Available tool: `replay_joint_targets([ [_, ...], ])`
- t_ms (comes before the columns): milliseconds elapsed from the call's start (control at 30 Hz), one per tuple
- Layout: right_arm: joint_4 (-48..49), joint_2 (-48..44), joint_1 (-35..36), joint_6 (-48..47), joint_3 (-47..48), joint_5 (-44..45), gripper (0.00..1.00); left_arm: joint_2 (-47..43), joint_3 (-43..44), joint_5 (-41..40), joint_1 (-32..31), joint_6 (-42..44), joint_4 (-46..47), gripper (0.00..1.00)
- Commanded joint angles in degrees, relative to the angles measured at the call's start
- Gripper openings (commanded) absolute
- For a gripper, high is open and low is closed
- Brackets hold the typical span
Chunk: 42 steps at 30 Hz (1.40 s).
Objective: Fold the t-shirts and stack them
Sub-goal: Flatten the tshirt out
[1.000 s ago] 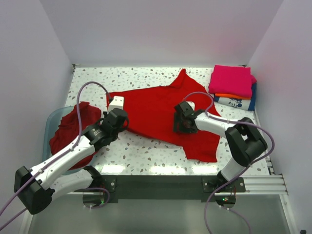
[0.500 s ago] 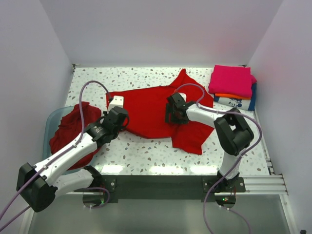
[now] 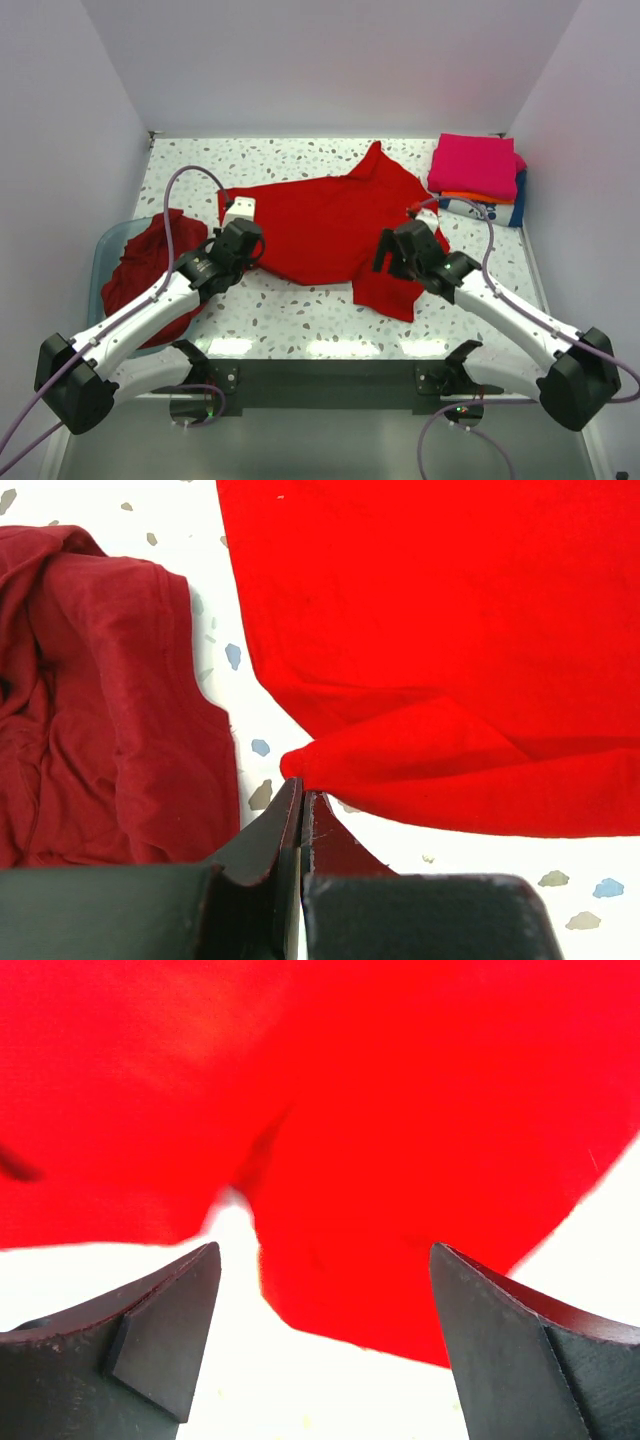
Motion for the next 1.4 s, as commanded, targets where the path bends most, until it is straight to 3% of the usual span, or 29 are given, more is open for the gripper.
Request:
replay_joint_targets([
  [0,-5.0,-1.92,0.18,5.04,-7.92,1.62,0.88,-0.97,-0.14,0.55,0.47,0.03,2.23,0.0],
  [567,-5.46,-7.55,1.41,13.21,-20.77,1.37,0.89,-0.88,-0.05,0.11,0.47,-0.06,2.14,0.0],
  [967,-6.59,-6.51,8.07,16.99,-19.9,2.93,0.77,-1.58,-0.23,0.2,1.0,0.03,2.14,0.0],
  [1067,-5.81,-2.64,10.54,18.31,-19.63,3.83,0.68,-1.84,-0.32,0.29,1.0,0.03,2.32,0.0],
  [1167,-3.53,1.4,12.04,19.19,-19.72,3.48,0.51,-1.58,-0.32,0.29,1.09,0.03,2.32,0.0],
  [1267,-2.03,3.6,12.83,19.28,-18.93,3.39,0.31,-1.41,-0.32,0.29,1.0,0.11,2.32,0.0],
  [1300,-2.03,3.87,12.92,19.19,-18.15,3.48,0.2,-1.4,-0.32,0.2,1.0,0.11,2.32,0.0],
  [1367,-2.64,3.79,13.01,18.58,-17.18,4.0,0.09,-1.58,-0.32,0.11,1.0,0.11,2.4,0.0],
])
